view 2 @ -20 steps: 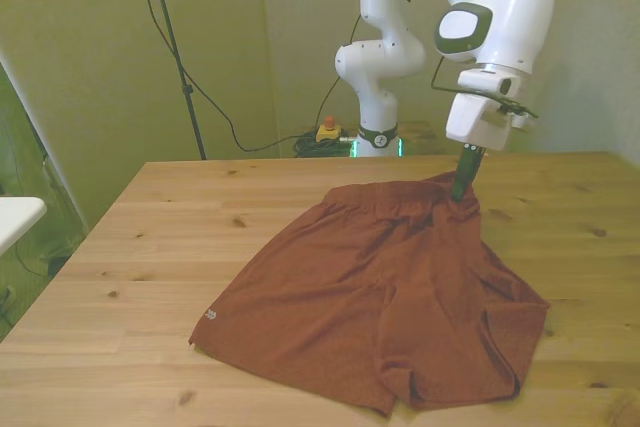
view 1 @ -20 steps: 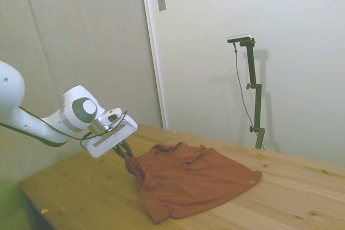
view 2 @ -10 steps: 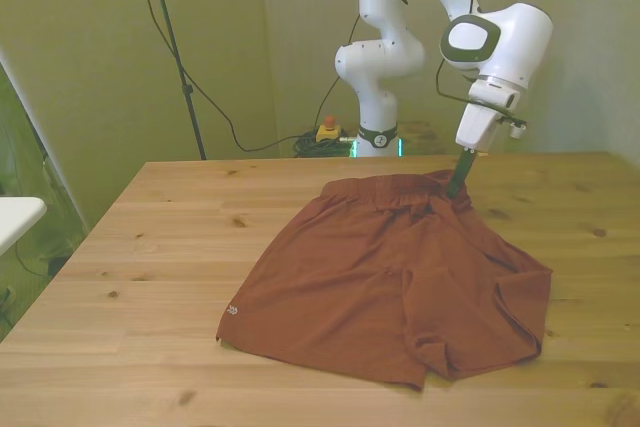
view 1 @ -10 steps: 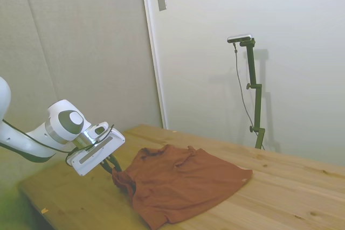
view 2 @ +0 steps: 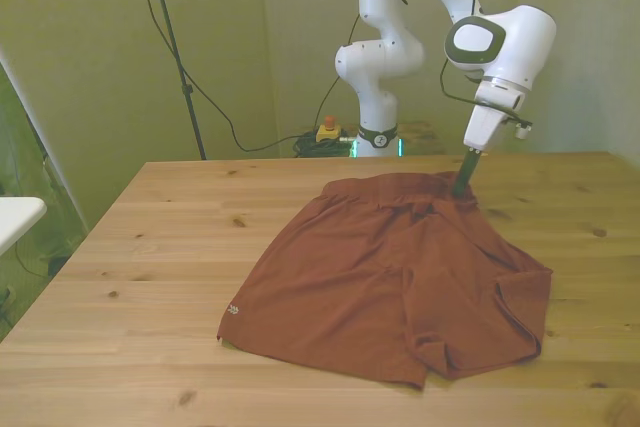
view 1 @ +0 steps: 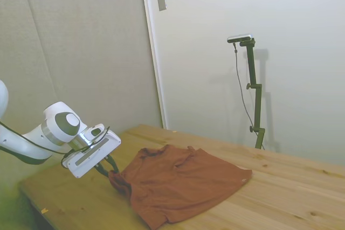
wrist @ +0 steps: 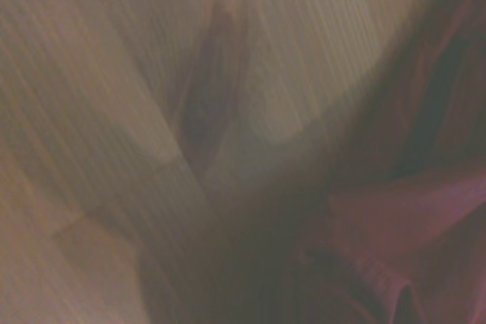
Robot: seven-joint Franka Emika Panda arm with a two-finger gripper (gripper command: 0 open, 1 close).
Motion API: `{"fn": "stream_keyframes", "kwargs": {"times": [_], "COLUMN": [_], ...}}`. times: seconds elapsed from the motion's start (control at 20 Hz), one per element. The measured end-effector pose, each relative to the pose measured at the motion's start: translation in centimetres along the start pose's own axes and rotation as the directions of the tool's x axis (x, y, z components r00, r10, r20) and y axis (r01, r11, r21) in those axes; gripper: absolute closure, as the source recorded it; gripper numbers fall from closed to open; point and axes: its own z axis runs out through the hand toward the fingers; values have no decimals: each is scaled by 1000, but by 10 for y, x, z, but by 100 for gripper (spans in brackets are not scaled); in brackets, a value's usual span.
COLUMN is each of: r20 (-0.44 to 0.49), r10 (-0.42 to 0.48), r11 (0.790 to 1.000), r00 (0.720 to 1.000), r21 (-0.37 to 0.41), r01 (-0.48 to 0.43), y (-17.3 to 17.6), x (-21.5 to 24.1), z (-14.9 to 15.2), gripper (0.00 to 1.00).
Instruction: Unfold the shorts
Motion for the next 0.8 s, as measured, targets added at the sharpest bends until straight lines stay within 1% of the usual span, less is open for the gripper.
{"fn": "stream_keyframes", "kwargs": {"times": [0.2, 0.45, 0.55, 0.65, 0.7, 0.8], "r20": [-29, -62, -66, -57, -49, -31], "r10": [-17, -7, 35, 118, 161, 253], "r11": [1000, 997, 994, 985, 977, 953], "r00": [999, 998, 997, 991, 986, 967], "r21": [13, 82, 109, 134, 146, 180], "r01": [17, 12, -27, -110, -153, -244], "y": [-6, 3, 15, 39, 52, 77], "x": [-1, 1, 2, 6, 9, 14], "z": [-15, -44, -54, -58, -58, -54], "gripper": [0, 0, 0, 0, 0, 0]}}
